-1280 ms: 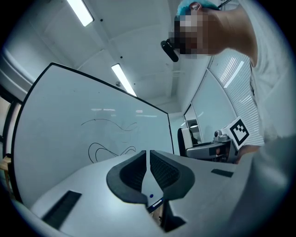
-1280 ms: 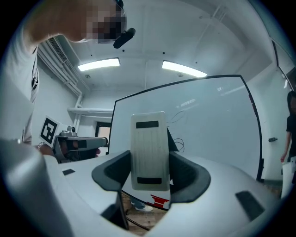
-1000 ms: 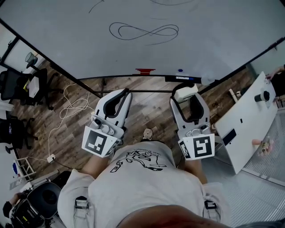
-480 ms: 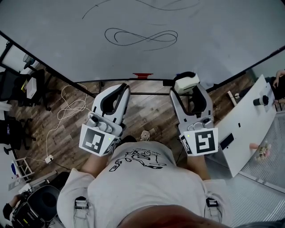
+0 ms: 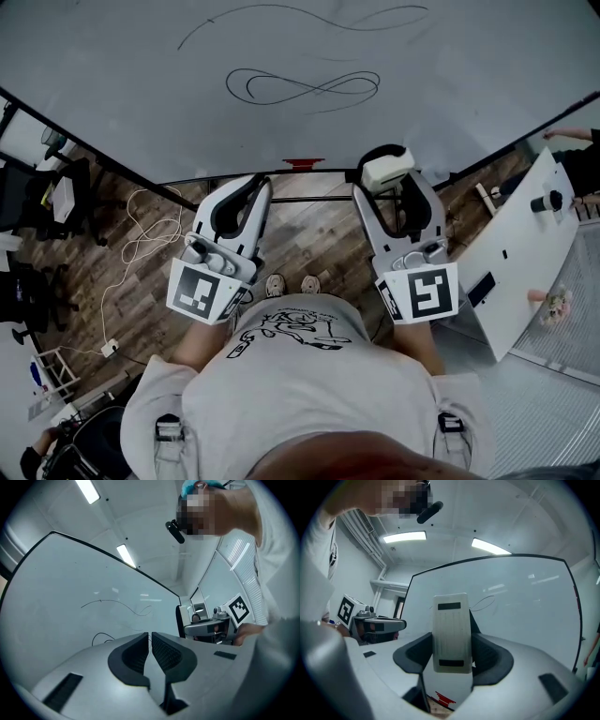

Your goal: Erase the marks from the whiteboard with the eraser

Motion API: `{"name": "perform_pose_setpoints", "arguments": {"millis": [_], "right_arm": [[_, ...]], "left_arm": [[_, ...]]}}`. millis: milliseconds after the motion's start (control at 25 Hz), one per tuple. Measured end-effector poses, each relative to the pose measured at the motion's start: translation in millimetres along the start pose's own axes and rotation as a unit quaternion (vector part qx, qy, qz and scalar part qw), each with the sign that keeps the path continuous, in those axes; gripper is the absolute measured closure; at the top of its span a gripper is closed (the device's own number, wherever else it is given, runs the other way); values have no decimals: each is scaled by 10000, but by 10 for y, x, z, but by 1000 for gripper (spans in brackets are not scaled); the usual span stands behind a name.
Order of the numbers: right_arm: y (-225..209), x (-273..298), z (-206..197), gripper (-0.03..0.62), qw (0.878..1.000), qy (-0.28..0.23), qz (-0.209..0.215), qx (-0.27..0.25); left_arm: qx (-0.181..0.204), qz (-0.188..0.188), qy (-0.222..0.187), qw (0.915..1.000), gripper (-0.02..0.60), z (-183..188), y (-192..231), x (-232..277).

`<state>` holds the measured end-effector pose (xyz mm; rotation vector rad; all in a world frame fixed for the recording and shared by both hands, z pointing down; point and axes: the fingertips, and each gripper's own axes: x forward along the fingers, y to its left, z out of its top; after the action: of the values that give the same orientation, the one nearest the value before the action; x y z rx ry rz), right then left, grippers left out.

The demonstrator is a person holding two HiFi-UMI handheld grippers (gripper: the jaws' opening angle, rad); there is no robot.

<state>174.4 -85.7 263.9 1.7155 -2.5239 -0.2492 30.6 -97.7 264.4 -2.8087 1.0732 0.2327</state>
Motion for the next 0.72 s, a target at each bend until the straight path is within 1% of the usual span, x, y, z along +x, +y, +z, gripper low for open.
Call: {"name": "perform_pose_setpoints", "arguments": {"millis": [160, 360, 560, 720], "right_arm": [[22, 97, 35, 336, 9999, 37, -52, -92], [-50, 224, 131, 336, 9996, 5, -149, -240], [-312, 445, 277, 336, 9975, -7, -274, -653], [-634, 620, 416, 336, 9937, -10, -543, -980]], "left_arm": [[124, -68, -51, 9999, 546, 38, 121, 26], [110, -137, -106, 9998, 546, 57, 181, 33], [145, -129, -189, 9996, 546, 65, 266, 46], [148, -51, -225, 9996, 546, 75, 333, 4]]}}
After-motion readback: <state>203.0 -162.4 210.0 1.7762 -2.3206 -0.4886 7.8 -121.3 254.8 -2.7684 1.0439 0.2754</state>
